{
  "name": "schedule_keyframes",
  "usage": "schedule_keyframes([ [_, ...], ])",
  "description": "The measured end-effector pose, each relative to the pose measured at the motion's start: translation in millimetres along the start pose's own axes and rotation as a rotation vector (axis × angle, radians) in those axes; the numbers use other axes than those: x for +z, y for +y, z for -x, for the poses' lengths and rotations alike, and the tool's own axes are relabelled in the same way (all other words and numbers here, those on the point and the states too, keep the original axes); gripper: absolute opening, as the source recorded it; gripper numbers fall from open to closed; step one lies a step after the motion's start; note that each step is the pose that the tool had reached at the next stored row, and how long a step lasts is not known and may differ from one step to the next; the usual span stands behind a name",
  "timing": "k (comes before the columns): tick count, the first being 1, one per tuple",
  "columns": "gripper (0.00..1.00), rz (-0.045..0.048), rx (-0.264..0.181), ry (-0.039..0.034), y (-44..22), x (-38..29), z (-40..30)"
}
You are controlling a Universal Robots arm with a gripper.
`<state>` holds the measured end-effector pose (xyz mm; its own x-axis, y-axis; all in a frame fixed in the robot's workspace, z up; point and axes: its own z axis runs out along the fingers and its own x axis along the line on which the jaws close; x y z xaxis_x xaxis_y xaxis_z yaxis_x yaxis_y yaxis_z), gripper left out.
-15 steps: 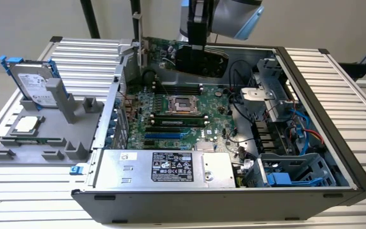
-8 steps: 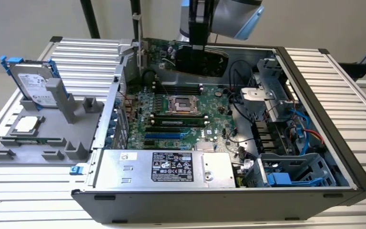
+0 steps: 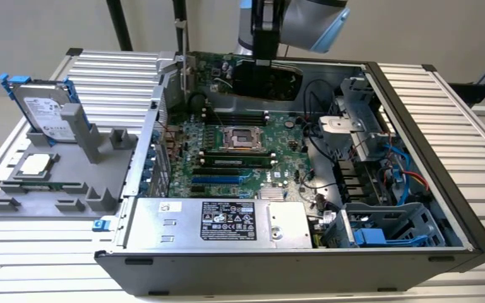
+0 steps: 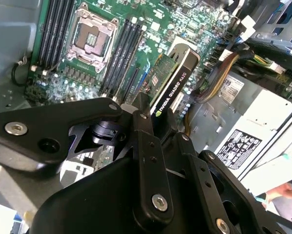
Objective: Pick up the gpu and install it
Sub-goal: 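Insert the gpu into the slot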
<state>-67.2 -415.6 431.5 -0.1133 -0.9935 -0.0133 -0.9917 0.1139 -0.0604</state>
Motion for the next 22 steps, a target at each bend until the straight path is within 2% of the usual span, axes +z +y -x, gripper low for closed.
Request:
schedule_keyframes([
  [7,0.00,0.0005,-0.035,-0.0021,0.0,0.0,0.0],
  [14,0.00,0.0009,-0.036,-0.0021,-0.1,0.3,0.0],
  [17,0.00,-0.0053,-0.036,-0.0027,0.1,1.3,0.0],
  [22,0.00,-0.0251,-0.036,-0.0040,0.2,3.9,-0.1],
])
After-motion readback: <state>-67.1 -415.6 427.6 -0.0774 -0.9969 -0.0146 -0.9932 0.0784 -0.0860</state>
